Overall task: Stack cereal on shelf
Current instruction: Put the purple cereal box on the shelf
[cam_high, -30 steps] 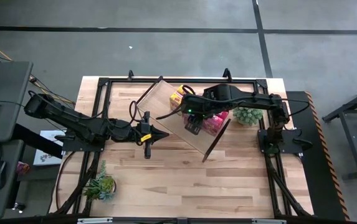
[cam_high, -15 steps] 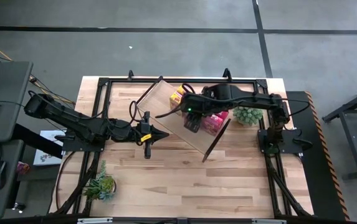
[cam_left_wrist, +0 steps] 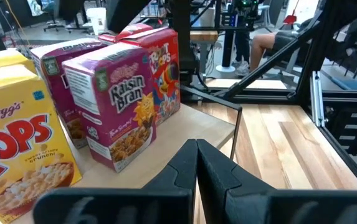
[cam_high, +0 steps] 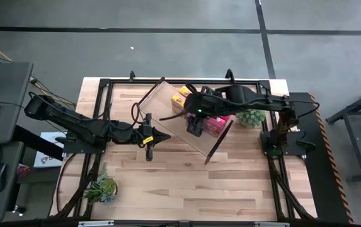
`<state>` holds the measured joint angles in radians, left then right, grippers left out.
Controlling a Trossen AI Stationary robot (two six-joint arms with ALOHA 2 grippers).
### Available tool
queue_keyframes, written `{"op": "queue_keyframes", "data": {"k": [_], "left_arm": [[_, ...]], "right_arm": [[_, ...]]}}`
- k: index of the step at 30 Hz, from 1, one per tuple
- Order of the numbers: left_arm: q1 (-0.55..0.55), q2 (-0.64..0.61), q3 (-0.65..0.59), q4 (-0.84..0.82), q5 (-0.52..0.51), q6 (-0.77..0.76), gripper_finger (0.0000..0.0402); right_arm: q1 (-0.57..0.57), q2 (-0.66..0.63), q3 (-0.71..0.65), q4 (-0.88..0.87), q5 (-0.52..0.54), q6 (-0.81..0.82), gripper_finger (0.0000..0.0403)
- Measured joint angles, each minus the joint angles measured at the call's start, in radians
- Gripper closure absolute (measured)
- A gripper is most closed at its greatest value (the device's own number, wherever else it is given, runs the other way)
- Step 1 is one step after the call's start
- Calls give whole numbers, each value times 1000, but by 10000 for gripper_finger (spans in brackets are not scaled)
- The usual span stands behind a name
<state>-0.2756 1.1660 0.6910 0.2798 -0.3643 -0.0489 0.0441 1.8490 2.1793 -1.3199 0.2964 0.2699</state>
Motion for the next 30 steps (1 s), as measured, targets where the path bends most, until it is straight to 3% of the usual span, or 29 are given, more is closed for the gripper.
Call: {"op": "queue_keyframes", "data": {"k": [4, 8, 11, 14, 16, 22, 30], "left_arm": [[0, 0, 0, 2, -4, 0, 401], [0, 0, 0, 5, -6, 0, 402], [0, 0, 0, 10, -7, 0, 402], [0, 0, 0, 10, -7, 0, 402], [0, 0, 0, 11, -7, 0, 401], [0, 0, 0, 10, -18, 0, 402], [0, 0, 0, 8, -18, 2, 401]], "right_arm": [[41, -32, 0, 18, 0, -9, 185], [85, -31, -4, 18, -9, -1, 222], [112, -24, -34, 23, -12, -19, 278], [125, -23, -101, 33, -20, -65, 361], [124, -23, -141, 33, -20, -97, 391], [92, -22, -237, 133, -20, -167, 396], [67, -15, -240, 179, -16, -192, 401]]}}
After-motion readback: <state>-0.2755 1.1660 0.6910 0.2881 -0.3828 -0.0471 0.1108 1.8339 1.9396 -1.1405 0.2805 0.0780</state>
